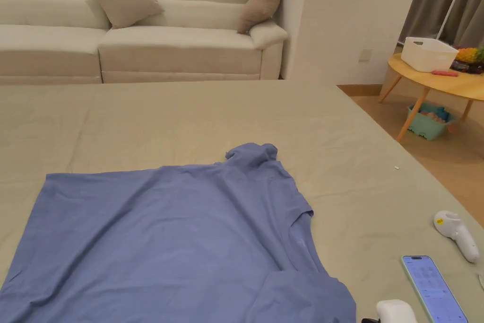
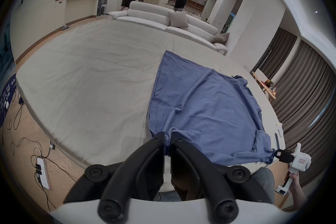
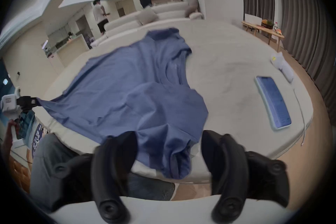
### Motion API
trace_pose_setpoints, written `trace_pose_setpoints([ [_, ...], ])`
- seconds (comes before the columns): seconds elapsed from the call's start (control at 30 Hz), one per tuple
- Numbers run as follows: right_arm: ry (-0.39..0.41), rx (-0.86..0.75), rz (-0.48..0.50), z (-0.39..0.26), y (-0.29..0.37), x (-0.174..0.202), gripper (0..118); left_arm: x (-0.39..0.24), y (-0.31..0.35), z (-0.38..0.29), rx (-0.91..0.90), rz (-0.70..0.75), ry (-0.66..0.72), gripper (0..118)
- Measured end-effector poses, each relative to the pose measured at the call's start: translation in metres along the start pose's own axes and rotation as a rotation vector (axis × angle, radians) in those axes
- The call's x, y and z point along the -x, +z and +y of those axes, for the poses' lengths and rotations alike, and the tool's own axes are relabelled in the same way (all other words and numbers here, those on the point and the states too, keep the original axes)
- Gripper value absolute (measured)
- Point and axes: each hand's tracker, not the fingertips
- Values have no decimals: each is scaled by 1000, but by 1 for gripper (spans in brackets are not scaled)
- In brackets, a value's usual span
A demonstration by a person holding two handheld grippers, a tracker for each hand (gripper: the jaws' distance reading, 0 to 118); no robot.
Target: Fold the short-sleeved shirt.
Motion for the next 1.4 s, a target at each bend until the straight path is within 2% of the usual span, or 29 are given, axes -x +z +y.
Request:
trace_pose_setpoints([
  [0.03, -48, 18, 36, -1, -9, -6, 33, 5, -2, 2, 8, 7, 5, 3],
  [0.07, -62, 16, 41, -3, -13, -8, 4, 5, -1, 1, 9, 10, 13, 3],
  [0.17, -63, 28, 4, -3, -11, -9, 4, 11, 0, -1, 10, 14, 43, 3],
  [0.2, -95, -24, -5, -5, 1, -10, 4, 12, 2, -2, 8, 20, 46, 3],
  [0.27, -106, -90, -22, 3, 23, -2, 4, 9, 9, 0, -7, 33, 48, 3],
  [0.33, -91, -139, 3, 20, 37, 1, 4, 10, 10, 12, -39, 32, 39, 3],
  [0.4, -49, -159, -19, 54, 37, 4, 4, 5, 0, 33, -51, 23, 40, 3],
  [0.53, -65, -185, 6, 147, -27, -15, 4, -3, -67, 100, -76, 31, 20, 3],
  [0.57, -63, -158, -19, 167, -52, -19, 4, 2, -95, 113, -50, 55, -13, 3],
  [0.67, -80, -31, -36, 209, -118, -27, 4, 8, -166, 140, 69, 74, 18, 3],
  [0.7, -77, -5, -48, 217, -135, -26, 4, 14, -187, 141, 103, 67, 60, 3],
  [0.77, -8, 43, -102, 225, -162, -23, 4, 17, -218, 147, 143, 99, 63, 3],
  [0.87, 38, 105, -137, 223, -190, -18, 4, 15, -244, 143, 191, 149, -12, 3],
  [0.97, 46, 112, -152, 210, -204, -15, 4, 12, -256, 134, 202, 161, -70, 3],
  [1.03, 43, 116, -151, 202, -208, -14, 14, 13, -255, 130, 187, 156, -79, 9],
  [1.07, 63, 87, -162, 203, -203, -13, 26, 15, -253, 129, 180, 141, -86, 27],
  [1.1, 56, 93, -160, 206, -197, -13, 50, 24, -257, 129, 188, 137, -87, 55],
  [1.13, 49, 104, -161, 211, -190, -14, 87, 24, -253, 131, 209, 146, -86, 87],
  [1.17, 0, 100, -169, 217, -176, -13, 106, 24, -241, 135, 211, 166, -75, 102],
  [1.2, -55, 24, -145, 221, -154, -14, 103, 24, -223, 137, 143, 175, -51, 102],
  [1.23, -101, -147, -71, 224, -115, -14, 102, 19, -190, 143, -35, 131, -14, 102],
  [1.27, -125, -276, -40, 225, -84, -10, 105, 18, -161, 147, -136, 62, 7, 102],
  [1.33, -69, -462, 19, 224, -21, 2, 113, 13, -105, 149, -285, -12, 8, 102],
  [1.37, -45, -531, 1, 220, 10, 11, 118, 0, -69, 149, -328, -21, -24, 103],
  [1.4, -19, -575, 4, 216, 37, 18, 118, -5, -44, 147, -344, 7, -63, 103],
])
